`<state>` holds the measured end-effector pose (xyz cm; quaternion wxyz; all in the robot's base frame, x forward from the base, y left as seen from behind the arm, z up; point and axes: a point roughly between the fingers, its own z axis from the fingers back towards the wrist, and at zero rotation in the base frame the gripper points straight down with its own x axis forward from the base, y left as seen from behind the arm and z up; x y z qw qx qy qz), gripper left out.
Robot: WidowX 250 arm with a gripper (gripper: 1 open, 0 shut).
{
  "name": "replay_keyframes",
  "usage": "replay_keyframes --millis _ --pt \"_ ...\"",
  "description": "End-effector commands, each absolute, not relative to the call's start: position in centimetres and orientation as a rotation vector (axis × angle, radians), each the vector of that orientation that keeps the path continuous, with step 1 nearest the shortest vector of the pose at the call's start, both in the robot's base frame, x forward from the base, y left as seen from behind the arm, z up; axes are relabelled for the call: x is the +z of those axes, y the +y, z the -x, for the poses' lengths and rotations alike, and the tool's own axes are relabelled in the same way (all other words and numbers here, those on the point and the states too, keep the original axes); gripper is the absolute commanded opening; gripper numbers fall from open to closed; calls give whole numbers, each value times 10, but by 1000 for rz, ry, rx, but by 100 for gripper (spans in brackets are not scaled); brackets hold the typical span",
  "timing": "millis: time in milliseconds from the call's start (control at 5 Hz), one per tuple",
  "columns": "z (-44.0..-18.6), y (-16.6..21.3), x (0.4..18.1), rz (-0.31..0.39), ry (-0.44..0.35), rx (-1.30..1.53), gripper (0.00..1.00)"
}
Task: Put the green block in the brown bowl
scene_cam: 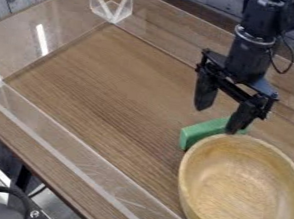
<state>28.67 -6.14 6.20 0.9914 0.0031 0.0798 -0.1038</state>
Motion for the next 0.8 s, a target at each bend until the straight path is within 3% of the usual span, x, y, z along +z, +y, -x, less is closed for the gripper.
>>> replay_keyframes --millis 0,600 --pt "-292 -66 62 -5 139 -229 100" --pt "-298 -67 40 -3 170 -235 100"
